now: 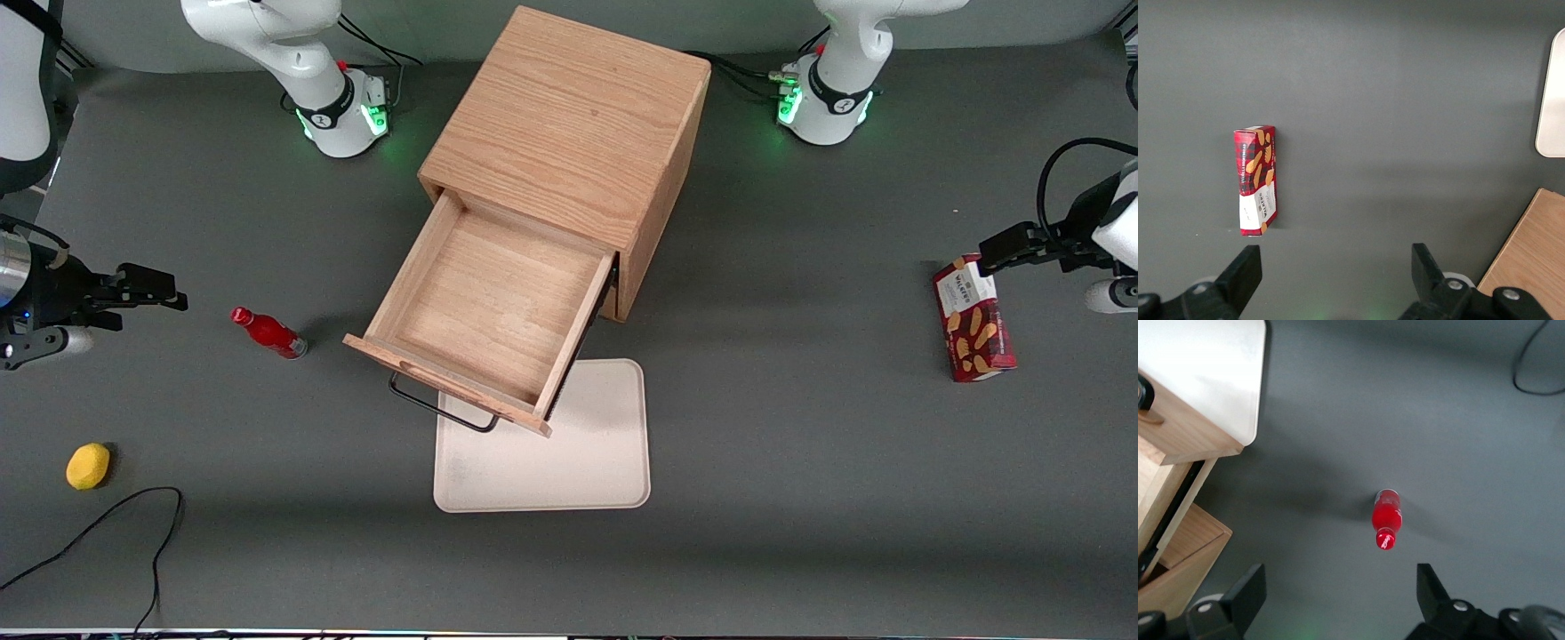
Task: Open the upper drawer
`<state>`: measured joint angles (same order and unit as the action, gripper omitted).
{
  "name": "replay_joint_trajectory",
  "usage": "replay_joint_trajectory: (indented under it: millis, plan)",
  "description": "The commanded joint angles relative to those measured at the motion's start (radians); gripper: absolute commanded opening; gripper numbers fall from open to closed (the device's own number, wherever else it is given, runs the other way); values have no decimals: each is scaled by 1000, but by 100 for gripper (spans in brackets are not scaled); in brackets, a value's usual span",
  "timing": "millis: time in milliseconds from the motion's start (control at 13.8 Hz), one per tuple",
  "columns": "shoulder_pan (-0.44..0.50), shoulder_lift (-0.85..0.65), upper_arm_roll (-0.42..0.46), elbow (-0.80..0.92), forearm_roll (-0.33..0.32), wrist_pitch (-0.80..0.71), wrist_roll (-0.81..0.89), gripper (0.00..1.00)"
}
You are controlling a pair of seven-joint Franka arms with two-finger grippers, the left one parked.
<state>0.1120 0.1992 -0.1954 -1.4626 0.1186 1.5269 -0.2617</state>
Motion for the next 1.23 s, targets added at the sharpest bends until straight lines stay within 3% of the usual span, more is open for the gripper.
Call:
replay_joint_trajectory:
  millis: [0,289,722,866,1011,1155]
  plan:
    - [15,-43,-30,-39,-20,-5,64,100]
    - [15,-107,-35,-117,-23,10,87,100]
    - [23,-195,13,-196,-140,10,134,99]
    - [96,-187,33,-191,-207,12,237,100]
    - [100,-172,40,-151,-189,6,246,100]
    - [-1,-155,139,-121,-136,-5,234,100]
